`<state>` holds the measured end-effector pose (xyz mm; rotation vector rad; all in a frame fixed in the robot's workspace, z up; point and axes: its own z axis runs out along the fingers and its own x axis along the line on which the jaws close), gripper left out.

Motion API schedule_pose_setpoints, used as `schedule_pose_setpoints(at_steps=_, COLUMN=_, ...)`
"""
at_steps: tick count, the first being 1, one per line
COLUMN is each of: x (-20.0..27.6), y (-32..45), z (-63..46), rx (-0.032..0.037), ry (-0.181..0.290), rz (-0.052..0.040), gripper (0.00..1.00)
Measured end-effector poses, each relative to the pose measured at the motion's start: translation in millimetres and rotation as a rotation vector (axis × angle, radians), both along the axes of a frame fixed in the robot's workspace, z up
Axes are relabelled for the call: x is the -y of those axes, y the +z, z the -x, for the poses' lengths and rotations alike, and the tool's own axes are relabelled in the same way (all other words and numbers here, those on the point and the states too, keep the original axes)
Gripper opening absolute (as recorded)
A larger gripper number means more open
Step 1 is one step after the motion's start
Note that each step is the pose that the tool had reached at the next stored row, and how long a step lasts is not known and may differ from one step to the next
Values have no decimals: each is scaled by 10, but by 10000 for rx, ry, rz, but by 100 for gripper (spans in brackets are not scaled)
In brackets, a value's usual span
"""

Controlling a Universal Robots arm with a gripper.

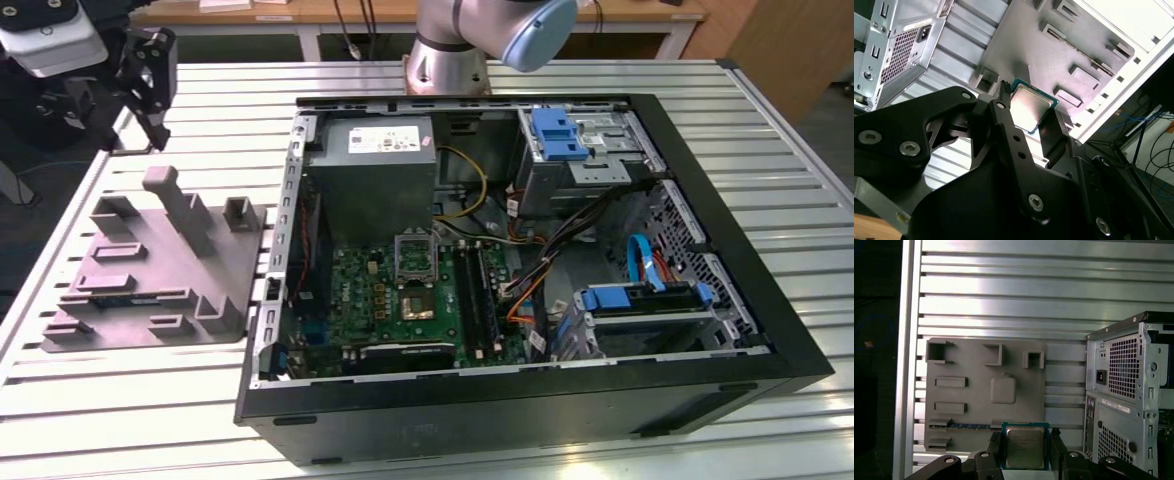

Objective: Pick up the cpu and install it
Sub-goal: 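Pick up the cpu and move it towards the insertion slot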

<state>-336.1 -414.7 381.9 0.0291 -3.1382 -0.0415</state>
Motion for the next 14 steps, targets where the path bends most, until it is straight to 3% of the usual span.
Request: schedule_pose_setpoints(at_steps=14, x=6, y=0, z=-66, rx=-1, ry=0, rz=1, gripper=47)
